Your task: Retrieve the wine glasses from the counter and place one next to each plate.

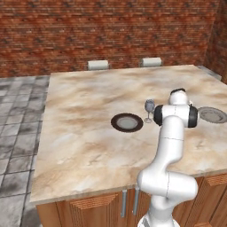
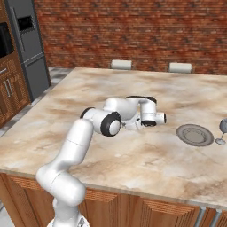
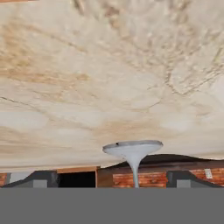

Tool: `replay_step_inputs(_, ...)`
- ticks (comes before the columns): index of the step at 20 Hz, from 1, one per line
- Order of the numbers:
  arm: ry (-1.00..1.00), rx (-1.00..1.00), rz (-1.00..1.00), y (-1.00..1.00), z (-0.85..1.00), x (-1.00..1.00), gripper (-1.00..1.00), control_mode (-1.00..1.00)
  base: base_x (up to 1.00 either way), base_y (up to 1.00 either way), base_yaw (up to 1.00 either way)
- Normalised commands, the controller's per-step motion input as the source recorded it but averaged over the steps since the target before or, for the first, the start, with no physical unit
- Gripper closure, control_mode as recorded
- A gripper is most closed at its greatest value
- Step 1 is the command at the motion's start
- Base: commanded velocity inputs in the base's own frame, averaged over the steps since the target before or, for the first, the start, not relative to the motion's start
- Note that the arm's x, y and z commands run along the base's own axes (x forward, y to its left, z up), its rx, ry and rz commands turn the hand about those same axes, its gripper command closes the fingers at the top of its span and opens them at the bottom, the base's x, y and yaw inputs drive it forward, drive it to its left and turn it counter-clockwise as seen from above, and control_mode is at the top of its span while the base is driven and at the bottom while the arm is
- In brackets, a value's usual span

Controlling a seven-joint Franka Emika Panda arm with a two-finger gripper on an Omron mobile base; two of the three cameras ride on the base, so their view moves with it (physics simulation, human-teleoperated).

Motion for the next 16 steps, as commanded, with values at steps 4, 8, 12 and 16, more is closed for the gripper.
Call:
replay_step_inputs(4, -0.10, 0.00, 0.00, -0.07, 0.57, -0.76, -1.00, -1.00, 0.00, 0.00, 0.00)
replay_step_inputs(8, -0.22, 0.00, 0.00, 0.00, 0.97, -0.80, -1.00, -1.00, 0.00, 0.00, 0.00)
replay_step_inputs(12, -0.24, 0.00, 0.03, 0.07, 1.00, -0.81, -1.00, -1.00, 0.00, 0.00, 0.00)
replay_step_inputs(16, -0.30, 0.00, 0.06, 0.28, 1.00, -0.89, -1.00, -1.00, 0.00, 0.00, 0.00)
